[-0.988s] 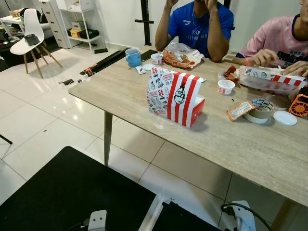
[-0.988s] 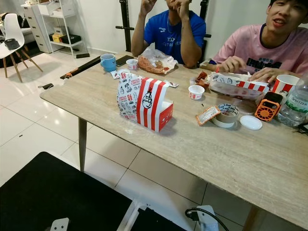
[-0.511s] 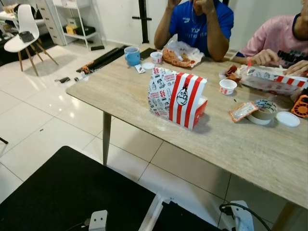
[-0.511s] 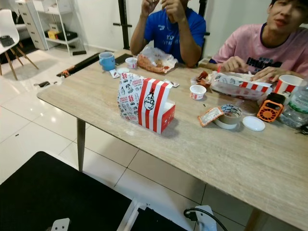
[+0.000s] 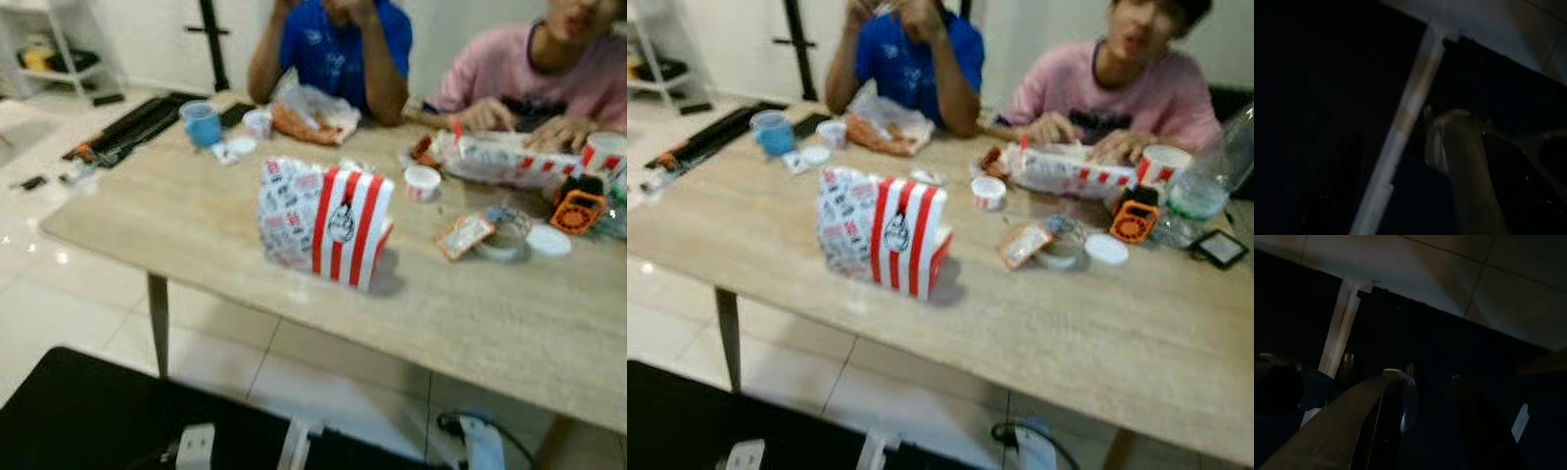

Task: Restocking fridge

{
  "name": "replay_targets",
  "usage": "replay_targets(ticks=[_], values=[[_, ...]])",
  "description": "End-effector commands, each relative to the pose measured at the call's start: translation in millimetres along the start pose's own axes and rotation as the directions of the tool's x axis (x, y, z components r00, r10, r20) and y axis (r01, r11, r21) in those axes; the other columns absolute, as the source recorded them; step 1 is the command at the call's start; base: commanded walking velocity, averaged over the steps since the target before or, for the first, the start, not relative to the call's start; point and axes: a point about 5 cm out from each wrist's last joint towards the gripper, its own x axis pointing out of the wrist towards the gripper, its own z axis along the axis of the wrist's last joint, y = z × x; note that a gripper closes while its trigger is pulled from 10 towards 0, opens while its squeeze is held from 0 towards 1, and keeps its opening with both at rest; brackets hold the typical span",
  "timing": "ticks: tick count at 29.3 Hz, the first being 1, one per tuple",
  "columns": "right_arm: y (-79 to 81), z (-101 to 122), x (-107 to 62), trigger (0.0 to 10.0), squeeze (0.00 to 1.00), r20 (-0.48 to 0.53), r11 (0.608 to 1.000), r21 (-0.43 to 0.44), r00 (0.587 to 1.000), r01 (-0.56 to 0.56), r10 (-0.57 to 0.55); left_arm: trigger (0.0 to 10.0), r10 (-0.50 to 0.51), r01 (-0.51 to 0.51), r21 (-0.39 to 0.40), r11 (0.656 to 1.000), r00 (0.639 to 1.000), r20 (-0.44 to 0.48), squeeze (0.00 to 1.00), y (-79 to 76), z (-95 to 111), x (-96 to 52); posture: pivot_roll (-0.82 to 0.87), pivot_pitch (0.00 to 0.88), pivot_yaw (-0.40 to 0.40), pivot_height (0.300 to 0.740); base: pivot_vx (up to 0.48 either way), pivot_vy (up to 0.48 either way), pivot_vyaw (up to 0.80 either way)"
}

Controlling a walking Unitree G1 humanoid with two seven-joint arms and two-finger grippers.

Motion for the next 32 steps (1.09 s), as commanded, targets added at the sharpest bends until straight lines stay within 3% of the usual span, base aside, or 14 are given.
replay_targets(ticks=[1,9,23,29,31,32], values=[[-1.9,2.6,-0.3,10.0,0.00,0.017,1.000,0.018,1.000,0.007,-0.007,10.0,-0.010,0.011,0.010,1.000,0.999,-0.045,0.00,-0.5,-12.3,-2.1,-0.01,0.000,0.035,0.740,0.000,-0.450,0.00],[-3.4,5.0,-0.4,10.0,0.00,0.024,1.000,0.024,1.000,0.012,-0.012,10.0,-0.002,0.003,0.005,1.000,0.999,-0.038,0.00,-0.4,-11.5,-1.9,-0.01,0.000,0.035,0.740,0.000,-0.448,0.00],[-13.9,1.4,-3.6,10.0,0.00,0.012,0.999,0.013,0.999,0.037,-0.038,10.0,0.030,-0.030,-0.010,0.999,0.999,-0.029,0.00,3.9,-12.0,-3.1,-0.01,0.000,0.024,0.740,0.000,0.000,0.00],[-10.5,4.3,-3.0,10.0,0.00,0.026,1.000,0.027,1.000,-0.011,0.011,10.0,0.132,-0.133,-0.030,0.991,0.991,-0.013,0.00,18.8,-7.9,-6.0,-0.01,0.000,0.028,0.740,0.000,0.000,0.00],[-8.0,5.1,-2.6,10.0,0.00,0.026,0.999,0.026,0.999,-0.037,0.036,10.0,0.260,-0.257,-0.118,0.959,0.966,0.011,0.00,39.0,-3.2,-11.7,-0.02,0.000,0.028,0.740,0.000,0.000,0.00],[-7.4,4.9,-2.5,10.0,0.00,0.023,0.999,0.023,0.999,-0.041,0.041,10.0,0.356,-0.345,-0.201,0.917,0.934,0.021,0.00,55.4,-0.5,-17.7,-0.02,0.000,0.028,0.740,0.000,0.000,0.00]])
